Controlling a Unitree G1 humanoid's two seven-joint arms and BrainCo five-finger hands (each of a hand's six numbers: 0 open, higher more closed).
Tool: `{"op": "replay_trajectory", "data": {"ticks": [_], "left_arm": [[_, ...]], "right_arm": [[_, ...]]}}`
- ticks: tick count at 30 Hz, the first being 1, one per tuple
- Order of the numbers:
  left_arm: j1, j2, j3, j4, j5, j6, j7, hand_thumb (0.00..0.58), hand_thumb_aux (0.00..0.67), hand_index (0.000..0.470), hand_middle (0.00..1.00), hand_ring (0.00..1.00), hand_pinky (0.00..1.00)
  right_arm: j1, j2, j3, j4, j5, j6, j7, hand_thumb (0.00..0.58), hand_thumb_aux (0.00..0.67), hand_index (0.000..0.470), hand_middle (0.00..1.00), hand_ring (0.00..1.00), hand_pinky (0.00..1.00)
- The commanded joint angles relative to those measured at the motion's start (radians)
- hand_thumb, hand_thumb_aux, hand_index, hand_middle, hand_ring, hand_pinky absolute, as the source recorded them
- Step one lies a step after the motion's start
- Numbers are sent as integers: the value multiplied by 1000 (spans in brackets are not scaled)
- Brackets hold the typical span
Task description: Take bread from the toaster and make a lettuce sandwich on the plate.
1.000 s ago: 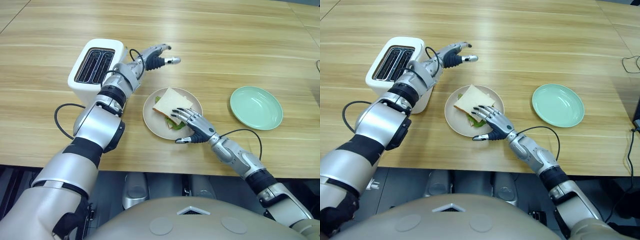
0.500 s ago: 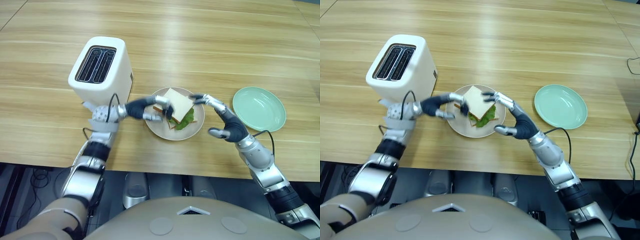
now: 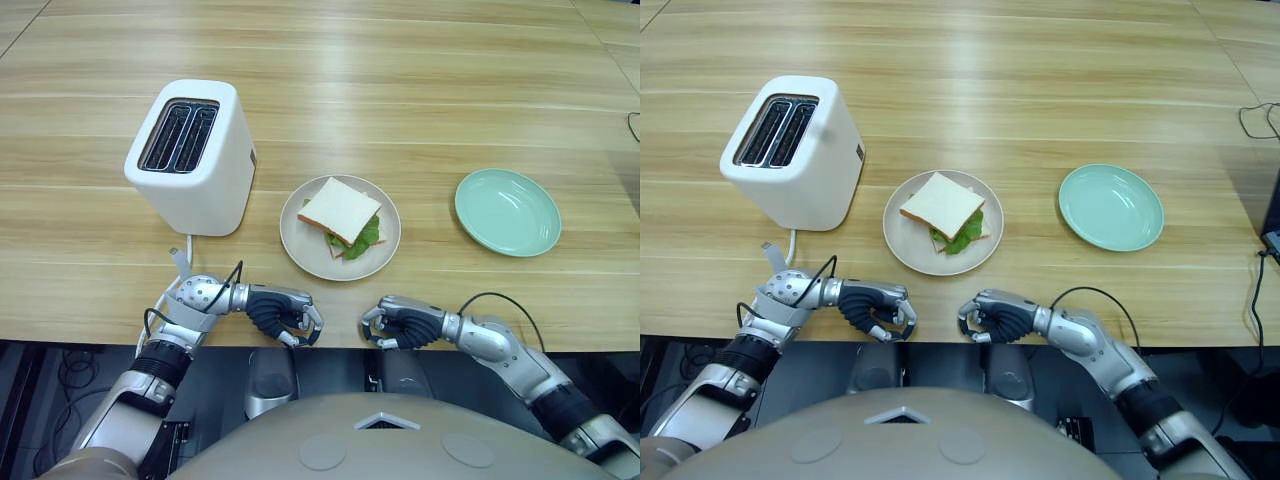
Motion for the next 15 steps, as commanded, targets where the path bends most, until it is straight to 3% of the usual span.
{"op": "replay_trajectory", "data": {"ticks": [1,7,9,10,11,12,13,14,15], "left_arm": [[-72,-14,0,150,217,-24,218,580,670,460,1000,1000,1000],[-222,-39,-6,359,433,16,615,580,654,449,1000,1000,1000],[-276,-51,-13,433,484,48,745,572,594,408,1000,1000,1000],[-302,-59,-17,471,505,67,807,541,497,341,1000,1000,1000],[-332,-66,-23,506,535,104,883,541,497,341,1000,1000,1000],[-371,-80,-24,554,556,157,970,464,370,254,1000,1000,1000],[-398,-91,-26,589,570,193,1032,464,370,254,1000,1000,1000],[-420,-99,-28,619,582,218,1083,410,307,211,1000,1000,1000],[-439,-105,-33,640,595,229,1137,209,134,92,1000,1000,1000]], "right_arm": [[-46,42,5,143,-134,59,-91,580,670,460,1000,1000,1000],[-206,120,-19,327,-293,123,-365,580,670,460,1000,1000,1000],[-255,142,-16,382,-329,140,-442,580,670,460,1000,1000,1000],[-278,155,-15,410,-340,146,-477,580,670,460,1000,1000,1000],[-304,172,-18,442,-345,155,-510,580,670,460,1000,1000,1000],[-344,195,-18,490,-356,169,-552,580,670,460,1000,1000,1000],[-374,212,-16,528,-364,178,-582,580,670,460,1000,1000,1000],[-403,226,-12,565,-374,186,-614,580,670,460,1000,1000,1000],[-434,241,-9,601,-383,194,-644,580,670,460,1000,1000,1000]]}}
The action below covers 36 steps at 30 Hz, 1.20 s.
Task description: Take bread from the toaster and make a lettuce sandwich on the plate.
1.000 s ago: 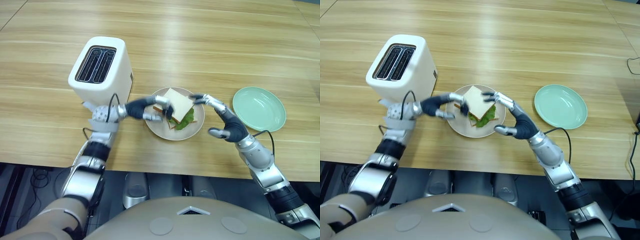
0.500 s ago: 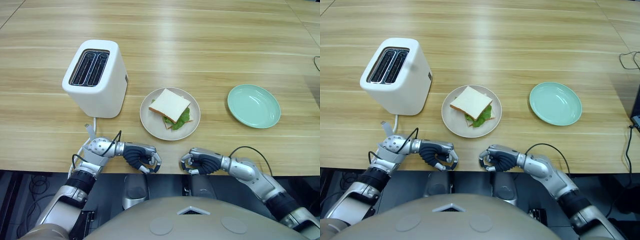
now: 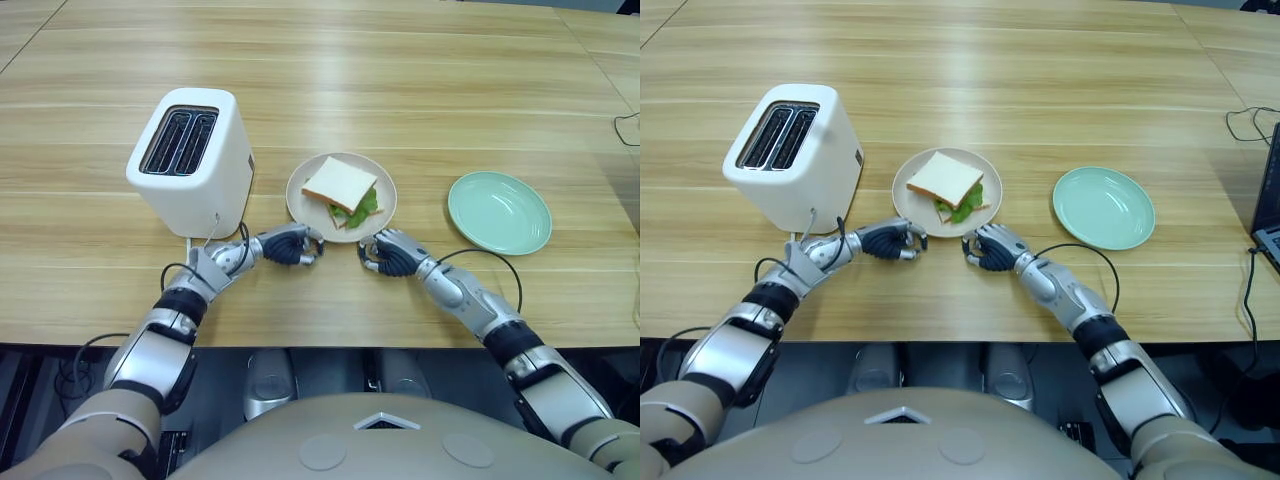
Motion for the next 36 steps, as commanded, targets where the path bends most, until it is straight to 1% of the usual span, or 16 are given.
{"op": "replay_trajectory", "data": {"ticks": [1,2,3,4,5,6,7,8,9,10,11,12,13,15,26,36], "left_arm": [[-60,-22,-23,128,67,101,214,209,134,92,1000,1000,1000],[-71,-30,-12,139,56,94,240,209,134,92,1000,1000,1000],[-78,-38,4,145,37,77,258,0,0,0,890,890,890],[-84,-44,23,144,13,55,275,0,0,0,671,671,671],[-90,-49,41,140,-4,34,303,0,0,0,671,671,671],[-96,-55,63,135,-26,15,328,0,0,0,573,573,573],[-100,-60,81,130,-48,-3,339,0,0,0,502,502,502],[-101,-63,92,125,-61,-25,349,0,0,0,451,451,451],[-98,-68,112,115,-89,-64,349,0,0,0,451,451,451],[-91,-75,134,103,-130,-109,325,0,0,0,263,263,263],[-77,-84,165,79,-200,-176,279,0,0,0,263,263,263],[-68,-90,187,64,-250,-221,241,0,0,0,110,110,110],[-58,-98,208,45,-308,-263,193,0,0,0,43,43,43],[-38,-117,242,-11,-432,-322,107,0,0,0,0,0,0],[27,-215,313,-184,-669,-307,-106,0,0,0,0,0,0],[28,-274,354,-87,-545,-308,10,0,0,0,0,0,0]], "right_arm": [[-94,47,15,160,-46,46,-120,580,670,460,1000,1000,1000],[-122,61,12,190,-46,47,-152,580,670,460,1000,1000,1000],[-147,74,8,218,-45,48,-182,580,670,460,965,965,965],[-171,84,2,242,-43,45,-217,577,625,429,796,796,796],[-191,91,-6,263,-37,36,-254,577,625,429,796,796,796],[-206,95,-18,272,-27,19,-293,528,470,323,682,682,682],[-214,95,-31,272,-14,-7,-328,172,108,74,184,184,184],[-219,92,-40,269,-5,-28,-357,0,0,0,0,0,0],[-220,85,-52,254,2,-49,-393,0,0,0,0,0,0],[-220,76,-66,239,9,-66,-423,0,0,0,0,0,0],[-213,62,-93,200,25,-92,-454,0,0,0,0,0,0],[-208,53,-112,173,36,-110,-474,0,0,0,0,0,0],[-198,44,-134,139,54,-131,-483,0,0,0,0,0,0],[-169,29,-190,42,111,-171,-487,0,0,0,0,0,0],[-30,78,-359,-289,356,-142,-327,0,0,0,0,0,0],[-10,213,-371,-136,445,-195,-229,0,0,0,0,0,0]]}}
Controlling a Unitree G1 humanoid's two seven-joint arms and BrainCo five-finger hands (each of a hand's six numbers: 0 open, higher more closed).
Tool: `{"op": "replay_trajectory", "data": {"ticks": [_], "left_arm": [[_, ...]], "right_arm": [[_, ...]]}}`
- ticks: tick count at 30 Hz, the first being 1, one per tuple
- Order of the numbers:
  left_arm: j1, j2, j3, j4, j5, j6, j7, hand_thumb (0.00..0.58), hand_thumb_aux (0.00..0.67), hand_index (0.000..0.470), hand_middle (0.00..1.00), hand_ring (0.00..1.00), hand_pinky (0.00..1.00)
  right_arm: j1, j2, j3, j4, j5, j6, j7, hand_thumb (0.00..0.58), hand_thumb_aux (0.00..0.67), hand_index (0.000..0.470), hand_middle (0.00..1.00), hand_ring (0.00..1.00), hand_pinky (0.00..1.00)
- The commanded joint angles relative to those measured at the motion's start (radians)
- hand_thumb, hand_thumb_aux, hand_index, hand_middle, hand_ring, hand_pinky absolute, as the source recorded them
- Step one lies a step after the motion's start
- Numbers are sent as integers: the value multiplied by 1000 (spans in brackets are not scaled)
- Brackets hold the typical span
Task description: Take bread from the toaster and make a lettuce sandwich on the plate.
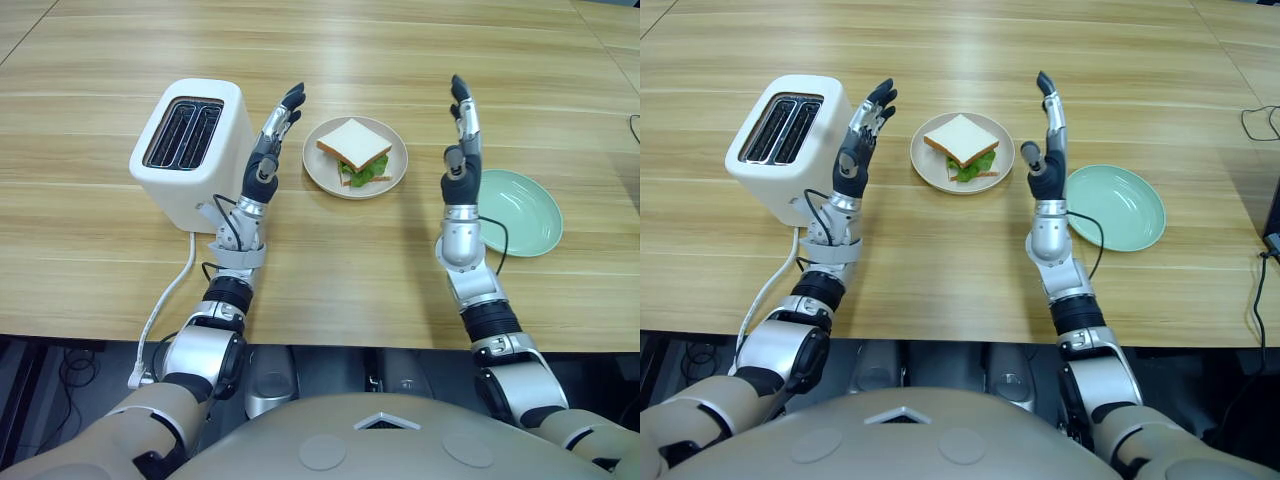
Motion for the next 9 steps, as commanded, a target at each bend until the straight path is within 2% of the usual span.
{"op": "replay_trajectory", "data": {"ticks": [1,9], "left_arm": [[-3,0,17,79,89,5,80,0,0,0,0,0,0],[-33,11,25,214,211,21,257,0,0,0,0,0,0]], "right_arm": [[-32,18,-25,149,45,-49,36,0,0,0,0,0,0],[-87,11,-45,365,29,-162,40,0,0,0,0,0,0]]}}
